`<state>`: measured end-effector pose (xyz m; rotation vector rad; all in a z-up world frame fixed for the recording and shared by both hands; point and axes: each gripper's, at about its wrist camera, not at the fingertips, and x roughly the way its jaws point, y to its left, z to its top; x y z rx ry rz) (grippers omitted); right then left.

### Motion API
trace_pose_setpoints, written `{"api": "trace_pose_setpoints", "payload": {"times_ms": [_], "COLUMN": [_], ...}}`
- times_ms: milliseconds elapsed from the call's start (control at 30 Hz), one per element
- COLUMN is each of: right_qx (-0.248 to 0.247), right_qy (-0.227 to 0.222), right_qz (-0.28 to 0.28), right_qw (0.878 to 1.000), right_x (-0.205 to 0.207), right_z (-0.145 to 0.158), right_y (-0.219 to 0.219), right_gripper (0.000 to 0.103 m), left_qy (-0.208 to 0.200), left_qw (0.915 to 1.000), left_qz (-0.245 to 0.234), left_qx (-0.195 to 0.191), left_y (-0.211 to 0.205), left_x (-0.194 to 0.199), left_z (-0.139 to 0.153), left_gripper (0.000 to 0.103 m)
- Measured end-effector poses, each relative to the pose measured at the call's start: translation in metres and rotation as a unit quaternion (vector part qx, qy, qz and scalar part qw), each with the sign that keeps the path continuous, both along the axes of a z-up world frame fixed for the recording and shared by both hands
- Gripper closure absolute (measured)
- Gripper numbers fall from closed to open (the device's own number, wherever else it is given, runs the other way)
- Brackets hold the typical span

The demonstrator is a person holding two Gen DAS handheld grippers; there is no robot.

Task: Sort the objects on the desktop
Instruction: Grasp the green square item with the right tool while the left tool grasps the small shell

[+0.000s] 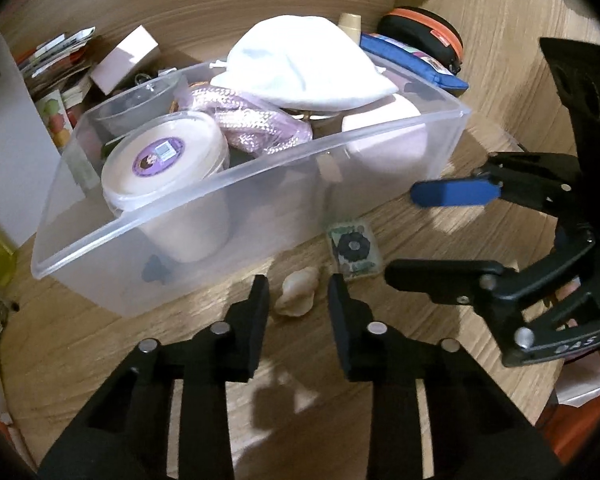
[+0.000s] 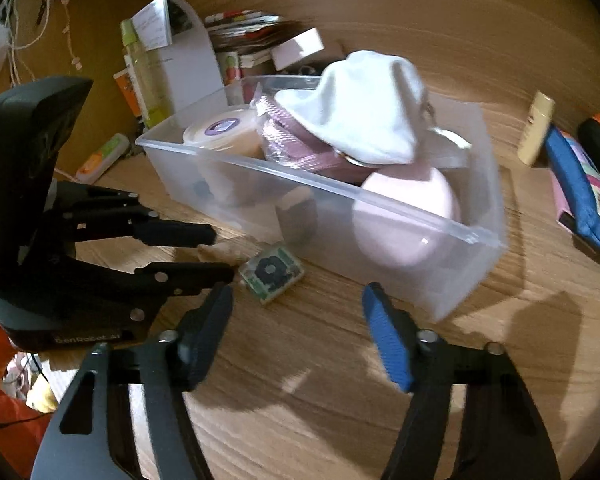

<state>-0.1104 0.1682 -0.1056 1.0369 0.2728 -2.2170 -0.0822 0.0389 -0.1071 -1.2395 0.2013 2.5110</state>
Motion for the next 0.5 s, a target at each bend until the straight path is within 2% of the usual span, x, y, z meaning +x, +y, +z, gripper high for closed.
{"api": "trace_pose_setpoints", "payload": {"times_ms": [33,233,367,500], "right_qx": [0.002,0.016,0.024,0.031], "right_qy": [-0.002,-0.014,-0.020,-0.014], "right_qz": [0.006,0.019,0.025,0.030], "right_qw": [1.000,1.000,0.999,0.999], "right_x": [-0.001,-0.008,-0.010,-0.007], "right_z": [-0.001,-0.007,-0.009,-0.011], "right_y": [-0.002,-0.012,-0.021,-0.028], "right_gripper": [0.052,0.053,0.053,0.054], "left_qy": [0.003,0.007,0.019,0.037], "left_qw": [1.0000,1.0000,0.9995,0.9978], "left_qz": [-0.002,-0.002,0.027,0.049], "left_qx": [-0.003,-0.004,0.002,0.027], "left_y": [0.001,0.002,-0.008,-0.025], "left_x": [0.000,-0.003,0.001,0.013], "left_z": [0.000,-0.003,0.003,0.017], "left_gripper": [0.081,0.086,0.086,0.086]}}
